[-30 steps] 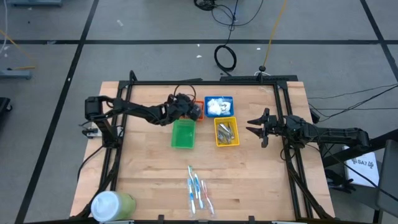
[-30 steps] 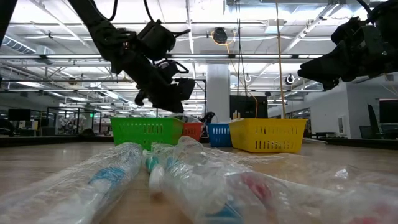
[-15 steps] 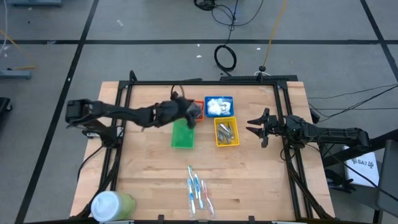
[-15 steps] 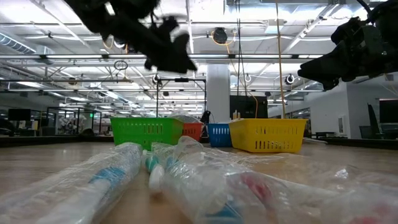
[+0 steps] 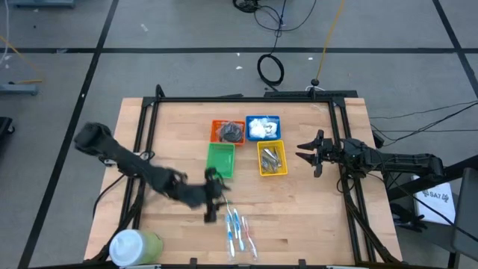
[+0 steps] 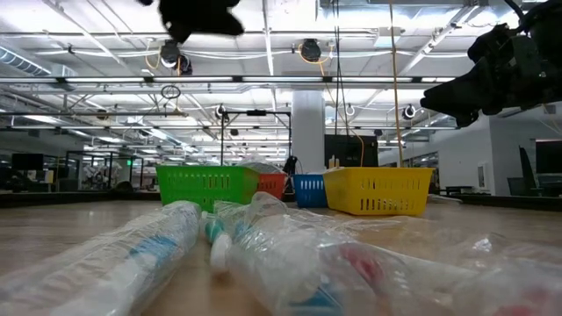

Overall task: Pick & Place Travel size toiletries
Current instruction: Put the blue toothbrush into the green bin

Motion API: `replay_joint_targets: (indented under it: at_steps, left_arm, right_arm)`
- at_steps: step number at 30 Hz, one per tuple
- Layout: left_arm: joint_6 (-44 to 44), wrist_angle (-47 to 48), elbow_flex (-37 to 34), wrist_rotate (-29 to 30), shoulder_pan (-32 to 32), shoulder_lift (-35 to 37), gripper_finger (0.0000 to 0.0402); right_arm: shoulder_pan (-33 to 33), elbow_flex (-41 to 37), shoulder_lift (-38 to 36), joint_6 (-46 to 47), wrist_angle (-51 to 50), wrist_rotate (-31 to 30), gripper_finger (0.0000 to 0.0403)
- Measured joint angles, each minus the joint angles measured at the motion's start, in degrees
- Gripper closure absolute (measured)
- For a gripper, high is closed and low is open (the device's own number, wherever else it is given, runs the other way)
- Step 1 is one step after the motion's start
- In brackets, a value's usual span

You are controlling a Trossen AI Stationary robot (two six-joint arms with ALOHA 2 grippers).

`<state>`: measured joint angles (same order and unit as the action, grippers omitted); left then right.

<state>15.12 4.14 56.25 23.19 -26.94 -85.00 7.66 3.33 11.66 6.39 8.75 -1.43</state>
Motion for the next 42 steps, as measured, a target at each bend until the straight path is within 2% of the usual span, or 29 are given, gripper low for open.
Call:
replay_joint_targets:
  at_steps: [4, 9, 13, 16, 19, 24, 33, 37, 39, 42]
  left_arm:
    - [8.1, 2.6, 6.3, -2.7, -3.8, -10.0, 0.0208]
    - [14.9, 11.8, 16.5, -12.0, -5.7, -20.4, 0.0223]
    - [30.3, 14.4, 21.9, -21.3, -5.5, -25.3, 0.0236]
    - [42.4, 13.7, 23.7, -25.1, -4.3, -27.7, 0.0246]
    - [50.0, 14.3, 23.8, -26.0, -3.2, -29.2, 0.0258]
    - [57.2, 20.1, 23.9, -25.5, -1.8, -29.9, 0.0283]
    - [65.3, 29.4, 23.9, -27.7, -1.2, -29.9, 0.0308]
    - [69.5, 33.9, 23.9, -25.3, -1.2, -29.9, 0.0309]
    - [69.8, 32.5, 23.9, -23.8, -1.3, -29.9, 0.0309]
    - [63.1, 27.3, 23.9, -22.6, -2.1, -29.9, 0.0309]
  right_arm:
    - [0.0, 0.0, 0.1, 0.0, 0.0, 0.0, 0.0273]
    - [0.0, 0.0, 0.4, 0.0, -0.1, 0.0, 0.0273]
    - [0.0, 0.0, 0.7, 0.0, -0.2, 0.0, 0.0273]
    - [0.0, 0.0, 1.0, 0.0, 0.0, 0.0, 0.0273]
    - [0.0, 0.0, 1.1, 0.0, -0.2, 0.0, 0.0273]
    - [0.0, 0.0, 1.1, 0.0, 0.0, 0.0, 0.0273]
    - [0.0, 0.0, 1.2, 0.0, 0.0, 0.0, 0.0273]
    - [0.0, 0.0, 1.2, 0.0, 0.0, 0.0, 0.0273]
    - [0.0, 0.0, 1.2, 0.0, 0.0, 0.0, 0.0273]
    - [0.0, 0.0, 1.2, 0.0, 0.0, 0.0, 0.0273]
